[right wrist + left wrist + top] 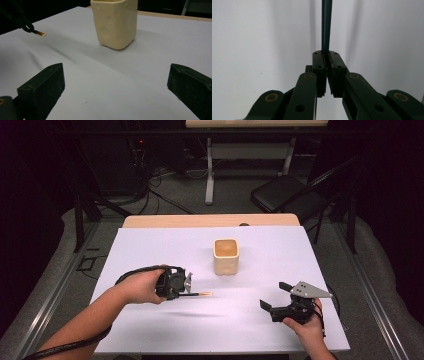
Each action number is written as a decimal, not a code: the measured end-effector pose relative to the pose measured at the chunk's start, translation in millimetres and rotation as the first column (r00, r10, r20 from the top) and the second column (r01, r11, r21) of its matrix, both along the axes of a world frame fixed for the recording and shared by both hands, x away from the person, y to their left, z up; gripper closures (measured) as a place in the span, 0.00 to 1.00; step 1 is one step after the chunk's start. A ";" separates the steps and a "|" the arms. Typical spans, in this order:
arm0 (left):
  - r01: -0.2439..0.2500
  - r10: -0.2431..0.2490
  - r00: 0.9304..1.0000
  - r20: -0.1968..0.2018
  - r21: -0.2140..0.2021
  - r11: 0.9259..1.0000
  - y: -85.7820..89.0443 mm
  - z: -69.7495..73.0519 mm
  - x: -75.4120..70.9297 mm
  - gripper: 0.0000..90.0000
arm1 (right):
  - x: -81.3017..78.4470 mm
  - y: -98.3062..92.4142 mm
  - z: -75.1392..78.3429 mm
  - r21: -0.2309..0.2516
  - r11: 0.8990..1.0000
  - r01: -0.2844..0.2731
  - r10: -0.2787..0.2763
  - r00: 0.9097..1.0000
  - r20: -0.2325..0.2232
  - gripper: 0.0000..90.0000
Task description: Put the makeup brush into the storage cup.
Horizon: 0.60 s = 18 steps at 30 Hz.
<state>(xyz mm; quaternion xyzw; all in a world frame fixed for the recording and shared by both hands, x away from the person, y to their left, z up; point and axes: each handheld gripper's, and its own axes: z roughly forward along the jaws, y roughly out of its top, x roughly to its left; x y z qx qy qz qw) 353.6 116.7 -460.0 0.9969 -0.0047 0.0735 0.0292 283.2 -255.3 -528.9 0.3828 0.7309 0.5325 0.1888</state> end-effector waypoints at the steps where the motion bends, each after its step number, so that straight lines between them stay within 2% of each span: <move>1: 0.000 0.000 1.000 0.002 -0.004 1.000 0.2 1.9 -0.1 0.94 | -0.1 -0.1 0.2 -0.001 1.000 -0.001 0.001 1.000 -0.001 0.01; 5: -0.009 0.009 1.000 -0.009 -0.053 0.999 1.6 8.3 0.4 0.94 | 0.0 -0.2 0.1 -0.001 1.000 -0.001 0.001 1.000 -0.001 0.01; 7: -0.012 0.012 1.000 -0.010 -0.062 0.998 1.9 9.2 0.2 0.94 | -0.1 -0.3 0.2 -0.002 1.000 -0.002 0.002 1.000 -0.003 0.01; 9: -0.017 0.015 1.000 -0.020 -0.101 0.995 2.7 13.3 1.0 0.94 | 0.0 -0.2 0.1 -0.001 1.000 -0.001 0.001 1.000 -0.001 0.01; 18: -0.030 0.026 0.999 -0.025 -0.178 0.984 6.3 24.4 2.3 0.94 | 0.0 -0.4 0.0 -0.002 1.000 0.001 -0.001 1.000 -0.002 0.01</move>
